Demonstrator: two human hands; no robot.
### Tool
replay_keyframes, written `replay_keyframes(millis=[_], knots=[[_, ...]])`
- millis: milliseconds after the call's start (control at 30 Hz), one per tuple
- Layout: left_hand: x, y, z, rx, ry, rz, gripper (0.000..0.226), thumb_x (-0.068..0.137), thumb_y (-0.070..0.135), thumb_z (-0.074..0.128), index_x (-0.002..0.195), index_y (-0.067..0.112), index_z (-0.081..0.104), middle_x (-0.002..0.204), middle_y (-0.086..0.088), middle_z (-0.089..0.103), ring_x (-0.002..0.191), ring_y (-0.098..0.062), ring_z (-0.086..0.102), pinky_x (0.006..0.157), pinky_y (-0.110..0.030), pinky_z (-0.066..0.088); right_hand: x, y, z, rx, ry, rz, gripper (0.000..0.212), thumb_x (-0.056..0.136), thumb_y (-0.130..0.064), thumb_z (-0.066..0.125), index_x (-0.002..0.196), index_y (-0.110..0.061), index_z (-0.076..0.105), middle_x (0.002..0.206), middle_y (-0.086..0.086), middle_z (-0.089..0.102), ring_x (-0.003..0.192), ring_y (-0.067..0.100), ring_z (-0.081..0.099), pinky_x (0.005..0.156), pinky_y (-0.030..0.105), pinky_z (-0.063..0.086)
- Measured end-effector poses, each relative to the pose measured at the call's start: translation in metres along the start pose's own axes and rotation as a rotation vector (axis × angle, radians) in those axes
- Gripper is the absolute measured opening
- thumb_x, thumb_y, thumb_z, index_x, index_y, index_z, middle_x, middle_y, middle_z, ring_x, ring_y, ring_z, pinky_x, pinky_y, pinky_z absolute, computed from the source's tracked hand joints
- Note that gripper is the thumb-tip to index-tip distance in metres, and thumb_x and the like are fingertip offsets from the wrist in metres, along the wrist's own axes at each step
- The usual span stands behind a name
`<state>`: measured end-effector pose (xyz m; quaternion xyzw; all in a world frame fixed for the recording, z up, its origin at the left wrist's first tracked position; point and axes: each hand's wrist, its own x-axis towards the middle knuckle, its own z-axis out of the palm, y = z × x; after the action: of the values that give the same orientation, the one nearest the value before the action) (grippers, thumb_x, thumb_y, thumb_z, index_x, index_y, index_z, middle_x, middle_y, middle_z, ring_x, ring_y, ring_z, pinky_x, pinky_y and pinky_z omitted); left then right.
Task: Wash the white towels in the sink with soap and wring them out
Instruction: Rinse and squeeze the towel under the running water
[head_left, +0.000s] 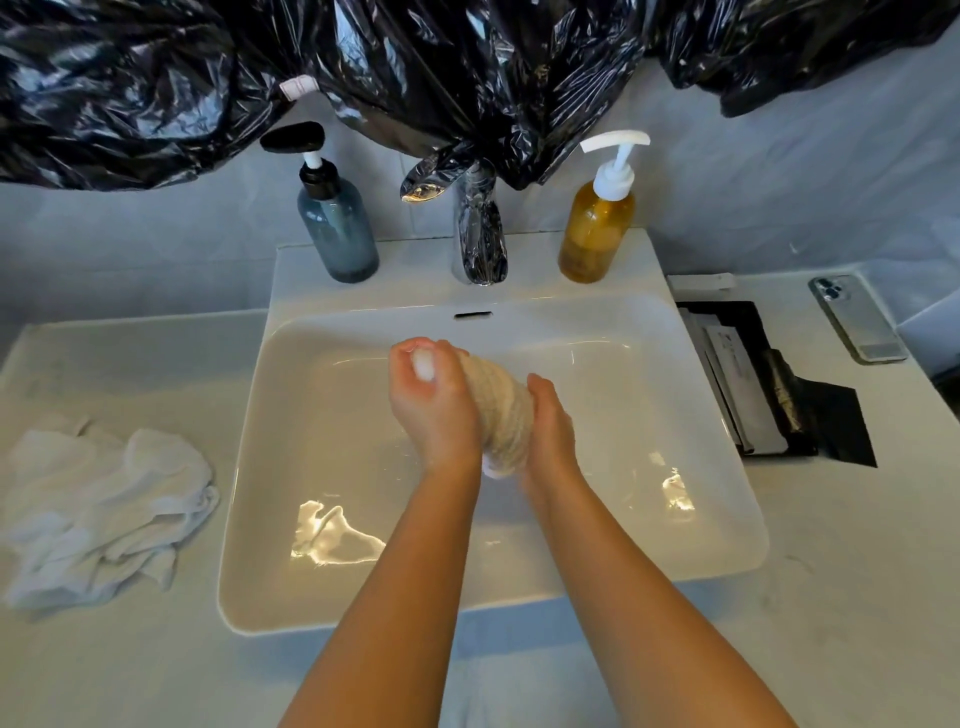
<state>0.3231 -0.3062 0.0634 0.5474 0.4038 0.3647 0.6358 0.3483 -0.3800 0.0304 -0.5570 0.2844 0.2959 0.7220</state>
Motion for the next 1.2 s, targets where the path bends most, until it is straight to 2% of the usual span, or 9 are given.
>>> replay_keyframes(millis=[133, 300, 400, 500, 700, 767, 933, 1033, 1200], knots=[[-0.013, 0.005, -0.002, -0.060, -0.073, 0.091, 0.014, 0.085, 0.019, 0.064, 0.088, 0.025, 0.051, 0.085, 0.001, 0.060, 0.081, -0.008, 0.061, 0.079, -0.025, 0.051, -0.007, -0.011, -0.014, 0.127, -0.264, 0.193, 0.051, 0.097, -0.054, 0.049, 0.114, -0.011, 0.070, 0.110, 0.014, 0.074, 0.088, 0.028, 0.073, 0.070, 0.037, 0.058], [-0.010, 0.019, -0.037, 0.226, -0.705, 0.508, 0.051, 0.072, 0.033, 0.076, 0.113, 0.022, 0.048, 0.112, 0.002, 0.060, 0.103, -0.011, 0.061, 0.086, -0.022, 0.050, -0.017, -0.033, -0.027, -0.004, -0.382, 0.331, 0.036, 0.091, -0.042, 0.061, 0.113, -0.015, 0.069, 0.103, 0.010, 0.073, 0.084, 0.024, 0.071, 0.073, 0.033, 0.058], [0.014, 0.050, -0.047, 0.311, -1.103, 0.561, 0.068, 0.068, 0.036, 0.083, 0.126, 0.031, 0.050, 0.125, 0.008, 0.059, 0.112, -0.020, 0.060, 0.091, -0.030, 0.053, -0.020, -0.041, -0.031, -0.192, -0.415, 0.403, 0.040, 0.081, -0.032, 0.074, 0.115, -0.014, 0.065, 0.103, 0.010, 0.065, 0.091, 0.022, 0.062, 0.088, 0.032, 0.047], [0.021, 0.077, -0.037, 0.409, -1.413, 0.431, 0.056, 0.075, 0.034, 0.078, 0.127, 0.030, 0.058, 0.133, 0.010, 0.059, 0.128, -0.018, 0.052, 0.103, -0.031, 0.048, -0.027, -0.044, -0.036, -0.343, -0.439, 0.466, 0.031, 0.080, -0.029, 0.068, 0.101, -0.006, 0.070, 0.097, 0.014, 0.070, 0.086, 0.027, 0.067, 0.093, 0.032, 0.046], [0.026, 0.095, -0.022, 0.446, -1.786, 0.410, 0.021, 0.086, 0.005, 0.072, 0.107, 0.009, 0.072, 0.124, -0.005, 0.067, 0.125, -0.019, 0.057, 0.105, -0.038, 0.047, -0.039, -0.051, -0.040, -0.447, -0.504, 0.482, 0.039, 0.099, -0.038, 0.047, 0.100, -0.004, 0.067, 0.086, 0.015, 0.071, 0.065, 0.026, 0.071, 0.048, 0.027, 0.055], [0.019, 0.089, -0.023, 0.363, -1.650, 0.532, 0.002, 0.086, 0.006, 0.072, 0.088, 0.007, 0.072, 0.100, -0.009, 0.072, 0.098, -0.023, 0.068, 0.091, -0.046, 0.053, -0.043, -0.053, -0.036, -0.402, -0.497, 0.396, 0.035, 0.100, -0.034, 0.047, 0.091, -0.004, 0.064, 0.074, 0.015, 0.069, 0.057, 0.026, 0.069, 0.044, 0.025, 0.052], [-0.002, 0.047, -0.027, 0.209, -0.915, 0.785, 0.033, 0.091, 0.015, 0.054, 0.063, 0.003, 0.064, 0.069, -0.007, 0.067, 0.068, -0.019, 0.065, 0.064, -0.037, 0.052, -0.042, -0.038, -0.020, -0.274, -0.375, 0.207, 0.029, 0.096, -0.012, 0.037, 0.075, -0.003, 0.056, 0.051, 0.012, 0.058, 0.041, 0.022, 0.057, 0.050, 0.022, 0.032], [-0.012, 0.028, -0.034, 0.195, -0.694, 0.712, 0.033, 0.091, 0.015, 0.048, 0.060, 0.014, 0.060, 0.065, -0.003, 0.065, 0.065, -0.014, 0.064, 0.065, -0.029, 0.050, -0.038, -0.022, -0.014, -0.244, -0.301, 0.170, 0.025, 0.092, -0.011, 0.035, 0.076, -0.006, 0.054, 0.053, 0.011, 0.056, 0.041, 0.021, 0.053, 0.054, 0.025, 0.024], [-0.011, 0.010, -0.034, 0.129, -0.486, 0.455, 0.042, 0.093, 0.029, 0.048, 0.059, 0.010, 0.062, 0.063, -0.002, 0.066, 0.063, -0.016, 0.065, 0.065, -0.031, 0.051, -0.026, -0.004, -0.001, -0.136, -0.187, 0.125, 0.025, 0.099, -0.024, 0.043, 0.088, -0.009, 0.059, 0.066, 0.012, 0.058, 0.051, 0.024, 0.053, 0.040, 0.022, 0.038]])
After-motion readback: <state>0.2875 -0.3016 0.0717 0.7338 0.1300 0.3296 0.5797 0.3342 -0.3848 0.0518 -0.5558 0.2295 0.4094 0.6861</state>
